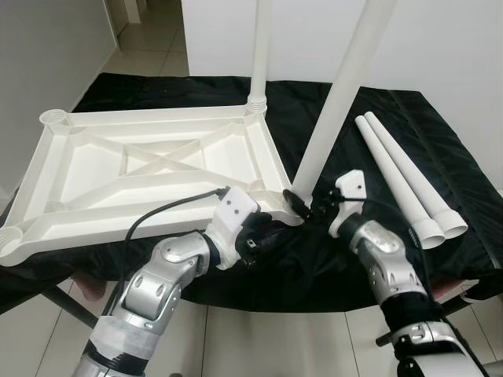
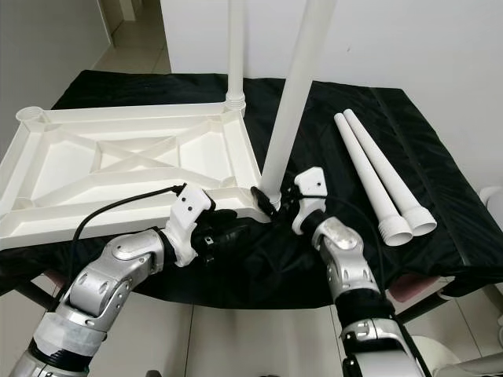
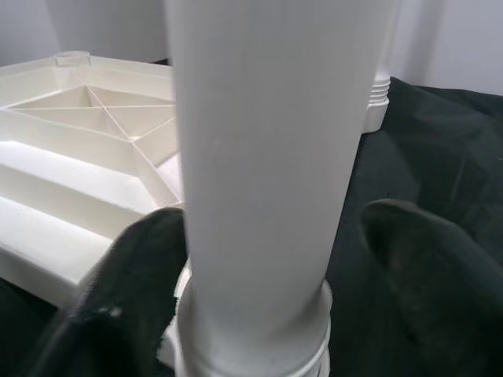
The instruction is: Building children table
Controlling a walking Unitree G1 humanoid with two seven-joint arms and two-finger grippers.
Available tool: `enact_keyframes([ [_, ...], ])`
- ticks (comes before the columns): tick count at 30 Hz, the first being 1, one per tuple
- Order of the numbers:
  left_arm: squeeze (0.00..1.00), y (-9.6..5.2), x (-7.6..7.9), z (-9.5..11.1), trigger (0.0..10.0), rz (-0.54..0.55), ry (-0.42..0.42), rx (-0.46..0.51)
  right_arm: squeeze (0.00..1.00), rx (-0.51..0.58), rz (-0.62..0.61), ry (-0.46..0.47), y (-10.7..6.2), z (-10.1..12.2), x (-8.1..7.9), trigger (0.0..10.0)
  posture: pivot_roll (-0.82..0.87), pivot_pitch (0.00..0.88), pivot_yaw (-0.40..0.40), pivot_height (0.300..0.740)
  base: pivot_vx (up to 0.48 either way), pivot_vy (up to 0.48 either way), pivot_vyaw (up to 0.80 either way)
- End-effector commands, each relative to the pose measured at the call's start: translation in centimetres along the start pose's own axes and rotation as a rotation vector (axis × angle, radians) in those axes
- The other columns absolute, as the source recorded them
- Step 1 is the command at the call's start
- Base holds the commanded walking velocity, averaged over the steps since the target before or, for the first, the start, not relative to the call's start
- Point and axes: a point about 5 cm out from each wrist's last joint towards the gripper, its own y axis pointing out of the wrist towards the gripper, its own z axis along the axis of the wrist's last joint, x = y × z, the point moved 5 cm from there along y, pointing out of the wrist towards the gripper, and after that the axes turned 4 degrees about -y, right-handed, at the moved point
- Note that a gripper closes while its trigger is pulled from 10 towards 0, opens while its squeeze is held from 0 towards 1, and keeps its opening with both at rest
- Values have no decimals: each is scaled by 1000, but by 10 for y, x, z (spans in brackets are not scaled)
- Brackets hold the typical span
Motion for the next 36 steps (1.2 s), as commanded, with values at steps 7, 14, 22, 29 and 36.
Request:
enact_keyframes([
  [7,0,6,-18,0,10000,130,67,-10,0,-26,38,8,6,-5,2,6549,28,50,-8,740,0,0,0],
  [14,0,4,-51,-1,10000,309,87,-7,0,-42,53,48,9,-12,0,0,34,48,-14,740,0,0,0],
  [22,0,2,-61,-14,10000,380,114,-38,0,-47,21,95,9,-18,1,8314,32,48,-17,740,0,0,0],
  [29,0,4,-60,-16,10000,377,119,-37,0,-66,-95,145,7,-24,5,10000,23,44,-18,740,0,0,0],
  [36,0,3,-68,-13,10000,395,120,-23,0,-100,-263,85,7,-26,7,10000,21,38,-28,740,0,0,0],
])
